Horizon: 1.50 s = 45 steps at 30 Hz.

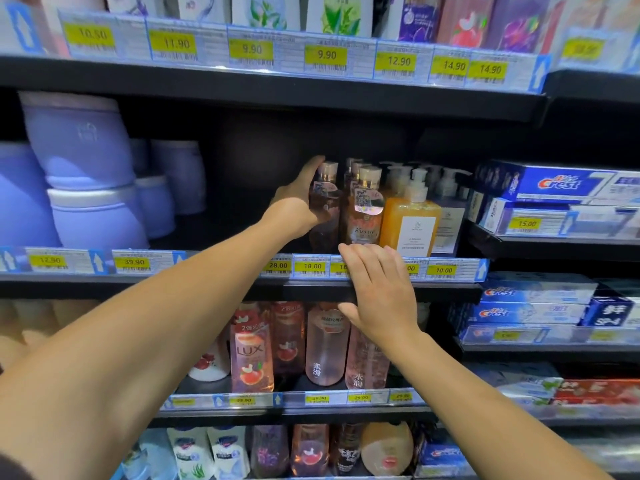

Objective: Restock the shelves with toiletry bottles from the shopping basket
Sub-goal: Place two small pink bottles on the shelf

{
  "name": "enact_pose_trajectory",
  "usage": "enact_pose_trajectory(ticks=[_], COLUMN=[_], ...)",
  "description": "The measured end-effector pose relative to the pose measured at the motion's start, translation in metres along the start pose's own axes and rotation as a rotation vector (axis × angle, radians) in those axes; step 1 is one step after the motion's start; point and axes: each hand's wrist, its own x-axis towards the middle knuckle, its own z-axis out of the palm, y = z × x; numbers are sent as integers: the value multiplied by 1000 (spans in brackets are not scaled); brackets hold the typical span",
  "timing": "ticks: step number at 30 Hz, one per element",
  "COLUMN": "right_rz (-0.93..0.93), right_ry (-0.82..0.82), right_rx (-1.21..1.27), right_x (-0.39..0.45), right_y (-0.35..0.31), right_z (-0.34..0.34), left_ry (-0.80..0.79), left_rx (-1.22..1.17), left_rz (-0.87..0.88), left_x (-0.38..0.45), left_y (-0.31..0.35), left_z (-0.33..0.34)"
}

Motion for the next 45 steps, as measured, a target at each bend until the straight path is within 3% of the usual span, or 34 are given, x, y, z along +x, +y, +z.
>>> enact_pose_trajectory(ticks=[20, 27, 34, 38, 45], right_rz=[69, 123, 76, 38, -20], right_ry=[-136, -196, -138, -247, -587], right_rx=[39, 31, 179, 261, 388], right_x=[4, 4, -17, -51, -127], right_y=[-6, -21, -80, -133, -237], right_z=[-10, -23, -34, -30, -4], left_ry=[-60, 47, 118, 43, -167], left_rx=[50, 229, 323, 363, 362], left_rz=[-12, 191, 421, 354, 155], left_x=[-4, -66, -168, -227, -341], left_y=[-1, -26, -76, -124, -223], left_z=[-18, -55, -81, -83, -68])
